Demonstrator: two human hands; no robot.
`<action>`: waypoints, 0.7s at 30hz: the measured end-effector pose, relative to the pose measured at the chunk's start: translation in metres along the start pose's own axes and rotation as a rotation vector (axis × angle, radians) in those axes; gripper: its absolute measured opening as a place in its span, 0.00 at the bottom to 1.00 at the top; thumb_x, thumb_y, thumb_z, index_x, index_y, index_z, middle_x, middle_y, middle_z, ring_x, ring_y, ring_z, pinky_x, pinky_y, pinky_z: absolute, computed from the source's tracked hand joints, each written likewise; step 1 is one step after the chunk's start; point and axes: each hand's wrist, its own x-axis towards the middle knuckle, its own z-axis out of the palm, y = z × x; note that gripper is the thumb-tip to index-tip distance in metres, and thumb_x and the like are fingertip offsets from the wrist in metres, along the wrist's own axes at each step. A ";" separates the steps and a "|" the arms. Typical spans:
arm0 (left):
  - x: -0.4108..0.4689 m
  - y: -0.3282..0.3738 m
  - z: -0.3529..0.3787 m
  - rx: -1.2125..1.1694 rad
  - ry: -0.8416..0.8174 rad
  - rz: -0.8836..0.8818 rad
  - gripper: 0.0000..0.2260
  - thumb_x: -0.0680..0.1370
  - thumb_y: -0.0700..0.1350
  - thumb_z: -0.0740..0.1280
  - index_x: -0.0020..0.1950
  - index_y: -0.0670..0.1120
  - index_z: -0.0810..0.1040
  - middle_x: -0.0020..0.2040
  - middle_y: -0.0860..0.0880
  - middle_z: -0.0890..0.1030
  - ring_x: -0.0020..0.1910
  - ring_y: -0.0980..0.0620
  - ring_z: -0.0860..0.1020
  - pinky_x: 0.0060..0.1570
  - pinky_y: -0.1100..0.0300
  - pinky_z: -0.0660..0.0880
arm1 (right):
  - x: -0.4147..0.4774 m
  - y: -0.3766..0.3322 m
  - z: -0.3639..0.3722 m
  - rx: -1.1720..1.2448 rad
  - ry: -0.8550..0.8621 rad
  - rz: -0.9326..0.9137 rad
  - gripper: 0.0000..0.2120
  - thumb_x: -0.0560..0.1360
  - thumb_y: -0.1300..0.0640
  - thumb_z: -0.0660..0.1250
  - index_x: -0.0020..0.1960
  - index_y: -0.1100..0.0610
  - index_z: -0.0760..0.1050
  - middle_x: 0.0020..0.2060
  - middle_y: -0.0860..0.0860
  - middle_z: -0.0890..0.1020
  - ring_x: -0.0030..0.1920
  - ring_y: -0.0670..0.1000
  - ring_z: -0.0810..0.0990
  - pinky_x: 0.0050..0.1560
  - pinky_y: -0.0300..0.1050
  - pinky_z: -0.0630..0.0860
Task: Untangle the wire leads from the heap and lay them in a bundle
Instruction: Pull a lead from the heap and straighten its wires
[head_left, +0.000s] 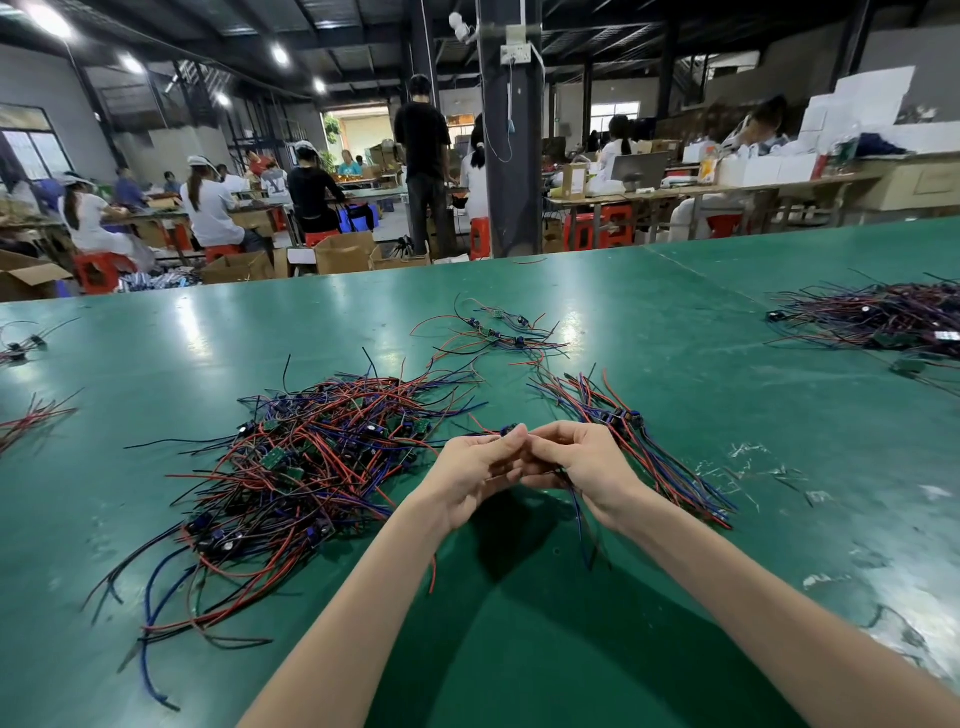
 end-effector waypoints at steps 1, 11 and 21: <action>0.000 0.000 0.000 -0.019 0.003 -0.001 0.05 0.76 0.40 0.68 0.43 0.39 0.80 0.34 0.47 0.82 0.32 0.55 0.79 0.41 0.64 0.79 | 0.000 0.000 0.000 -0.013 0.004 0.007 0.07 0.76 0.68 0.64 0.41 0.65 0.76 0.28 0.56 0.81 0.25 0.47 0.80 0.28 0.39 0.79; 0.002 -0.001 0.002 -0.159 0.003 -0.001 0.08 0.78 0.32 0.61 0.50 0.40 0.78 0.39 0.45 0.83 0.35 0.53 0.81 0.43 0.63 0.78 | -0.003 0.001 0.003 -0.095 -0.013 0.038 0.08 0.78 0.69 0.61 0.42 0.67 0.76 0.34 0.59 0.79 0.24 0.46 0.77 0.29 0.40 0.80; -0.002 -0.002 0.009 -0.293 -0.043 -0.015 0.07 0.80 0.36 0.60 0.51 0.39 0.78 0.40 0.44 0.82 0.33 0.50 0.81 0.31 0.59 0.79 | -0.001 0.002 0.004 -0.064 -0.040 0.001 0.06 0.78 0.69 0.61 0.45 0.68 0.76 0.27 0.52 0.81 0.24 0.47 0.79 0.28 0.40 0.80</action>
